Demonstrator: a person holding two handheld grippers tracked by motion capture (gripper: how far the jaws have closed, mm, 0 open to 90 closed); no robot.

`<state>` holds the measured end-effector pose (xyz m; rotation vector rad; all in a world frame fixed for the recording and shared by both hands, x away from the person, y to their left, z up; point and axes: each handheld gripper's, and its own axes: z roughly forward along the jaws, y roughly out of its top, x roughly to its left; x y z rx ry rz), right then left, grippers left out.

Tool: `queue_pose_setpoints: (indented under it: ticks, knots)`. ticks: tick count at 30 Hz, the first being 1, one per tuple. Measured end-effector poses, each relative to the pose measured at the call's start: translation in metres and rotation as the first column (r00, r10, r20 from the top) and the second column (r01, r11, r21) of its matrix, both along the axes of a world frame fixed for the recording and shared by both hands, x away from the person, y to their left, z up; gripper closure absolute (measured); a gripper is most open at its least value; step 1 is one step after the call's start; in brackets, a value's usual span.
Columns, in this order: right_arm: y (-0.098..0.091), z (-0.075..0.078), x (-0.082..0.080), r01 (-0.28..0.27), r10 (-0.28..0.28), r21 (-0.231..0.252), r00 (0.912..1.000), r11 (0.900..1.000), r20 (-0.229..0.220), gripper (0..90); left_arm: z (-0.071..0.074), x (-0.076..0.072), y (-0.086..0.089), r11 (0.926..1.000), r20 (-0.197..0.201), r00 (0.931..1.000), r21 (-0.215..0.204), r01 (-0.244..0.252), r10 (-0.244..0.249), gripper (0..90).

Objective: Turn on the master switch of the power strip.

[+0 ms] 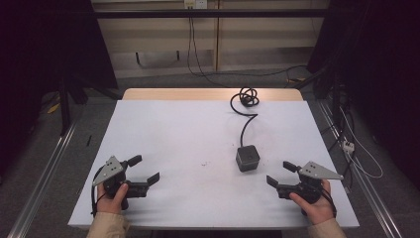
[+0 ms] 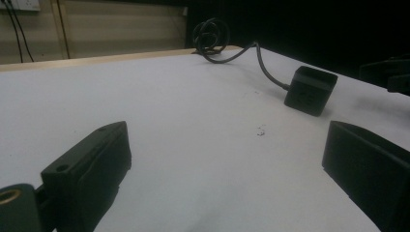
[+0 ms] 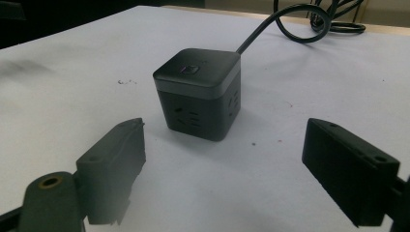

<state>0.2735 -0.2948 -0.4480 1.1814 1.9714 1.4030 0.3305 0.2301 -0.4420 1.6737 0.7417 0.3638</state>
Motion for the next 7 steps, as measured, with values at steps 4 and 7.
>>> queue_pose_setpoints:
  ticks: [4, 7]
  knots:
    - [0.0007, -0.0005, -0.0002, -0.007, 0.007, -0.004, 1.0, 1.0, 0.004, 15.2, 0.0, 0.0, -0.0004, 1.0, -0.001, 1.0, 0.001, -0.001, 0.001, 3.1]
    - [0.0007, -0.0005, -0.0002, -0.006, 0.006, -0.007, 1.0, 1.0, 0.004, 15.1, -0.0001, 0.0007, -0.0004, 1.0, 0.001, 1.0, 0.003, -0.001, 0.001, 3.1]
